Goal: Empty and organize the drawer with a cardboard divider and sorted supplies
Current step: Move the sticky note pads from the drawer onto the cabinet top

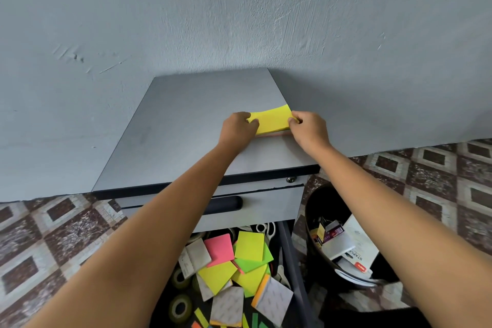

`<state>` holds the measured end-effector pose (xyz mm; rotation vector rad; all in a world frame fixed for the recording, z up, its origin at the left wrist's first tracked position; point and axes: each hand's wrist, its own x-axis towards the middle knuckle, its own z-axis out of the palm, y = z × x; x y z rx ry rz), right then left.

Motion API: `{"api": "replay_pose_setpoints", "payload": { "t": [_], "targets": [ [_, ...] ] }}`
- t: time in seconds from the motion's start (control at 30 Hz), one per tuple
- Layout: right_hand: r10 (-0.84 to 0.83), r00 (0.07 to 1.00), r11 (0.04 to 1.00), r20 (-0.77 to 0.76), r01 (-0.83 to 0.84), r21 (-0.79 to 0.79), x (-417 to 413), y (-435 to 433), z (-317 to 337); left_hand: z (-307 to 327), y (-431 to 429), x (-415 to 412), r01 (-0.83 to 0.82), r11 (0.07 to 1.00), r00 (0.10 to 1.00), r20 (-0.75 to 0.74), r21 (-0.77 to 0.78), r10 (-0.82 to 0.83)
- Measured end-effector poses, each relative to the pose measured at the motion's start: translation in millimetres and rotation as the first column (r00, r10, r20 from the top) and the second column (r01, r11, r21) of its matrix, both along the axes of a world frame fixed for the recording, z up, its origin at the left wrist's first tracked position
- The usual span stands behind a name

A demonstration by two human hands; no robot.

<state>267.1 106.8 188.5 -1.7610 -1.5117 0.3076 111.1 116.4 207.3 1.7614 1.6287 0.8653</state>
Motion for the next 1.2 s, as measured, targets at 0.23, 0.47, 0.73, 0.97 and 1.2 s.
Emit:
{"api": "replay_pose_setpoints", "payload": {
  "t": [0.23,0.47,0.73,0.97,1.2],
  "targets": [
    [-0.043,0.971,0.993,-0.235,0.068,0.098,-8,-38,-6,3,-32,-21,-0.038,0.992,0.996,0.088,0.118,0.028],
    [0.134,0.957,0.942,-0.255,-0.043,0.334,-44,-145,-56,-43,-135,-62,0.055,0.943,0.985,0.134,0.327,-0.104],
    [0.185,0.954,0.973,-0.238,-0.211,-0.09,-85,-189,-172,-160,-183,-107,0.151,0.979,0.987,-0.032,-0.139,-0.157],
    [0.183,0.974,0.887,-0.132,-0.221,-0.406,-101,-180,-245,-233,-175,-125,0.061,0.914,0.979,-0.152,-0.401,-0.132],
    [0.238,0.967,0.84,0.086,-0.16,-0.519,-105,-151,-266,-270,-161,-127,-0.014,0.903,0.889,-0.418,-0.43,-0.185]
  ]
}}
